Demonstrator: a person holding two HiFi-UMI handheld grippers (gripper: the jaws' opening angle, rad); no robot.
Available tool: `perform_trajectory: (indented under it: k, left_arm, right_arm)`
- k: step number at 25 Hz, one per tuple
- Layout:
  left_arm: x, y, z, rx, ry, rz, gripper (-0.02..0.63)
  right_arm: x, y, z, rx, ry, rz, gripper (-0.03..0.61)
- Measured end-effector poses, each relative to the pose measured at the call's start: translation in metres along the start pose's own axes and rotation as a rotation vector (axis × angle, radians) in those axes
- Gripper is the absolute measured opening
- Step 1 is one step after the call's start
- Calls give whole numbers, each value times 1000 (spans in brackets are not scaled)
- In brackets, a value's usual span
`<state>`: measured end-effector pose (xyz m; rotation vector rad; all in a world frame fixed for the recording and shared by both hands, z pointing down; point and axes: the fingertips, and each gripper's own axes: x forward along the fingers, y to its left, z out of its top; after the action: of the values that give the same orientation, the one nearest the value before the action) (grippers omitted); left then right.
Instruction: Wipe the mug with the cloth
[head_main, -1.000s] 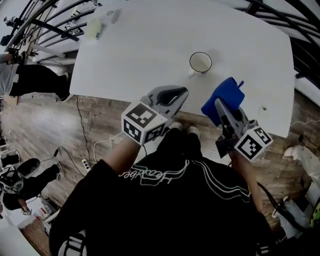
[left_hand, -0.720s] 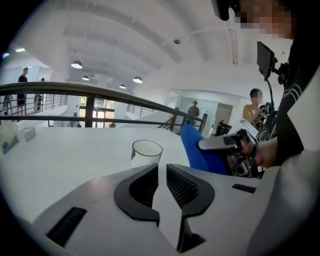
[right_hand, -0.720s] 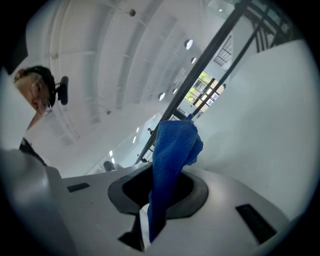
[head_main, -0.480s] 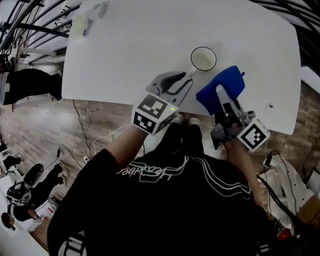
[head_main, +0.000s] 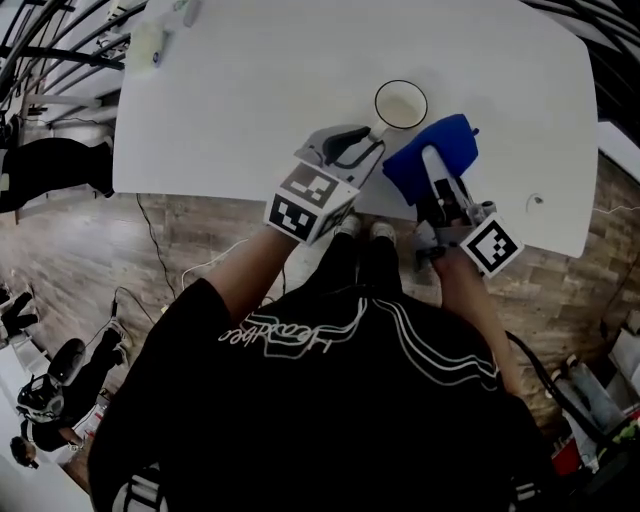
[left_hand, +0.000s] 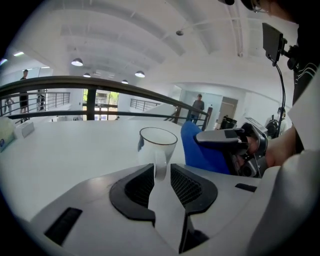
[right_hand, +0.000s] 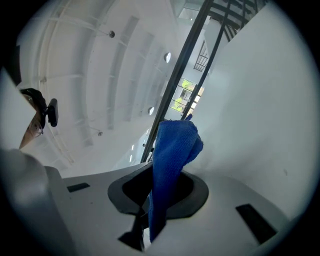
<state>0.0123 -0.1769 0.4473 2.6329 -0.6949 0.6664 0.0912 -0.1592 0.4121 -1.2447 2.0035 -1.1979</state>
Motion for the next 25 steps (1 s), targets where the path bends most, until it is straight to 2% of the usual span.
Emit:
perform_trajectory:
  k: [8,20,23,25]
  left_arm:
    - [1,7,1,4,1,-17,77]
    - [1,0,-1,82,30,-30,67]
    - [1,0,-3,83,30,-38,67]
    - [2,-2,-5,83,35,-42,67]
  right_arm:
    - [17,0,-9,35,-19,-3,54]
    - [17,-9,-17,27,7,-61,54]
    - [20,-17,-24,2,54,-102,54]
    - [18,-30,-31,-4,95,-165,54]
